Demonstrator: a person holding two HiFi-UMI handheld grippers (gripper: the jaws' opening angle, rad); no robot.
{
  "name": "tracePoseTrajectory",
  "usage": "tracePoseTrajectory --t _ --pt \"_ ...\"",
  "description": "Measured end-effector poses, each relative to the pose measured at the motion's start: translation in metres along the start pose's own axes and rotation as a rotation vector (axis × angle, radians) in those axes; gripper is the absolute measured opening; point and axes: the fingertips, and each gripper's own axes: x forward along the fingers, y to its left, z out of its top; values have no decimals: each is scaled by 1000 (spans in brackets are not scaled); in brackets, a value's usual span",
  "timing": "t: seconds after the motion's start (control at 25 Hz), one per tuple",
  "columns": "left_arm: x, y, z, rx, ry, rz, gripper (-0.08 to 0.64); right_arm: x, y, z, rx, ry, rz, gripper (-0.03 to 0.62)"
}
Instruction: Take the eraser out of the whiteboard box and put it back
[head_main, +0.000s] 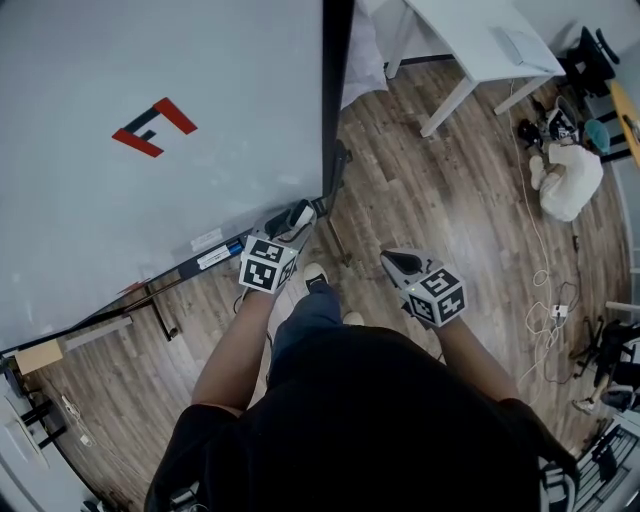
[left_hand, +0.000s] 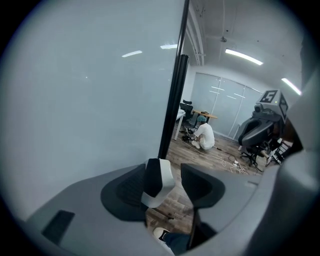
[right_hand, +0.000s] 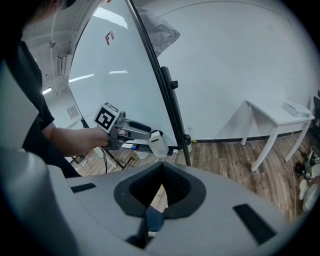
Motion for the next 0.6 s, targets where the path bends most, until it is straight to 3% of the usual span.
tracePoseTrajectory --t 0.6 --pt "20 2 -6 11 65 -9 196 7 -1 -2 12 5 -4 -5"
